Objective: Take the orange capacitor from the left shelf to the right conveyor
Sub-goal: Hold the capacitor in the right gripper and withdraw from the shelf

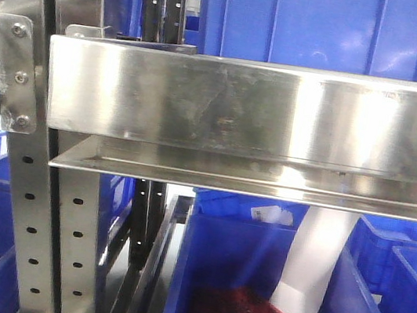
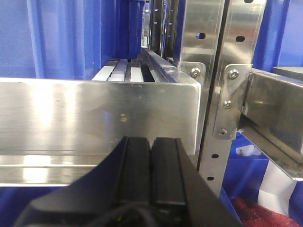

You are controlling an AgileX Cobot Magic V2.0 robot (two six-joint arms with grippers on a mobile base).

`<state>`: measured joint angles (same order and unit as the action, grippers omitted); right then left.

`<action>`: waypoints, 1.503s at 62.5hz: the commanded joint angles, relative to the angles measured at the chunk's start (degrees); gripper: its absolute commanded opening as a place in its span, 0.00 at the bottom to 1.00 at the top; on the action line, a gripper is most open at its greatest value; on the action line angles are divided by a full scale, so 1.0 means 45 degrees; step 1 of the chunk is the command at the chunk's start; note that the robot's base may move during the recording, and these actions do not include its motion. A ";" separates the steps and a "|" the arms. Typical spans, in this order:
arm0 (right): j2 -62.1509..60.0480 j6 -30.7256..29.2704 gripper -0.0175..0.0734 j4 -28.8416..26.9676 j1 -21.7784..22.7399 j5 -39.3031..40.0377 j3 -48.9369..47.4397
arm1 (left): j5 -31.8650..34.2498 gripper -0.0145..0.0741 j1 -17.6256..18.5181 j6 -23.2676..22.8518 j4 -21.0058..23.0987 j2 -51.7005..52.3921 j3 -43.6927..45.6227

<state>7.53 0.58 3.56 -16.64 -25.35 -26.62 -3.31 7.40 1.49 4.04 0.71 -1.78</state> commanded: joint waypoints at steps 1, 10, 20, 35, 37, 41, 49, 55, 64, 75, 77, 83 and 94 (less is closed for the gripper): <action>0.0149 -0.0130 0.29 0.0151 0.0080 0.1101 -0.0356 | 0.1141 0.02 0.0075 -0.0021 0.0044 0.0149 0.0057; 0.0149 -0.0130 0.29 0.0151 0.0080 0.1101 -0.0356 | 0.1141 0.02 0.0075 -0.0021 0.0044 0.0149 0.0057; 0.0149 -0.0130 0.29 0.0151 0.0080 0.1101 -0.0356 | 0.1141 0.02 0.0075 -0.0021 0.0044 0.0149 0.0057; 0.0149 -0.0130 0.29 0.0151 0.0080 0.1101 -0.0356 | 0.1141 0.02 0.0075 -0.0021 0.0044 0.0149 0.0057; 0.0149 -0.0130 0.29 0.0151 0.0080 0.1101 -0.0356 | 0.1141 0.02 0.0075 -0.0021 0.0044 0.0149 0.0057; 0.0149 -0.0130 0.29 0.0151 0.0080 0.1101 -0.0356 | 0.1141 0.02 0.0075 -0.0021 0.0044 0.0149 0.0057; 0.0149 -0.0130 0.29 0.0151 0.0080 0.1101 -0.0356 | 0.1141 0.02 0.0075 -0.0021 0.0044 0.0149 0.0057; 0.0149 -0.0130 0.29 0.0151 0.0080 0.1101 -0.0356 | 0.1141 0.02 0.0075 -0.0021 0.0044 0.0149 0.0057; 0.0149 -0.0130 0.29 0.0151 0.0080 0.1101 -0.0356 | 0.1141 0.02 0.0075 -0.0021 0.0044 0.0149 0.0057; 0.0149 -0.0130 0.29 0.0151 0.0080 0.1101 -0.0356 | 0.1141 0.02 0.0075 -0.0021 0.0044 0.0149 0.0057; 0.0149 -0.0130 0.29 0.0151 0.0080 0.1101 -0.0356 | 0.1141 0.02 0.0075 -0.0021 0.0044 0.0149 0.0057; 0.0149 -0.0130 0.29 0.0151 0.0080 0.1101 -0.0356 | 0.1141 0.02 0.0075 -0.0021 0.0044 0.0149 0.0057; 0.0149 -0.0130 0.29 0.0151 0.0080 0.1101 -0.0356 | 0.1141 0.02 0.0075 -0.0021 0.0044 0.0149 0.0057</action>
<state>7.53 0.00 3.56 -16.64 -25.35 -26.53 -3.31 7.40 1.49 4.04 0.71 -1.78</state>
